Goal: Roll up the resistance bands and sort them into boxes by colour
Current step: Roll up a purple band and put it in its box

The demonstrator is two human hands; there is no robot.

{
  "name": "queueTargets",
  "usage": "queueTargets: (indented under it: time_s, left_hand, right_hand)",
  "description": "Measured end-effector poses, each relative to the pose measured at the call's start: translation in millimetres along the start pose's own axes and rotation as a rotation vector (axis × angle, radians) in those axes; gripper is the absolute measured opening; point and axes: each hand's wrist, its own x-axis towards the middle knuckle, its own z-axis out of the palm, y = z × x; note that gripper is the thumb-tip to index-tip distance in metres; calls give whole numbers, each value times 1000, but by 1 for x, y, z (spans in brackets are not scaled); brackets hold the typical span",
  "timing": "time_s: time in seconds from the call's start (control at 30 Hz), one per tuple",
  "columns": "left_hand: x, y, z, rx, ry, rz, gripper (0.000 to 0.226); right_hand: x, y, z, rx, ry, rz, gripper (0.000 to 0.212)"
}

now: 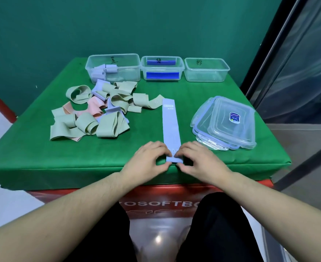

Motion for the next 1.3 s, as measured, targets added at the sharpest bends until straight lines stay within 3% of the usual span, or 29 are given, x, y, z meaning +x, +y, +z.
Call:
queueTargets:
  time_s: [0.2,0.53,0.93,1.3]
  left_hand:
    - [12,3,-2,-24,-13,-8,11]
    - [20,2,1,-187,72,-176,8]
    - [15,-3,9,-37,191,-133,12]
    - [13,-5,17,10,190,-64,19]
  right_hand:
    - [10,1,-1,29,22,95,13]
    - [16,6,4,397,67,309,13]
    - [12,7,17,271,216,269,9]
    - [4,3,18,211,201,251,16]
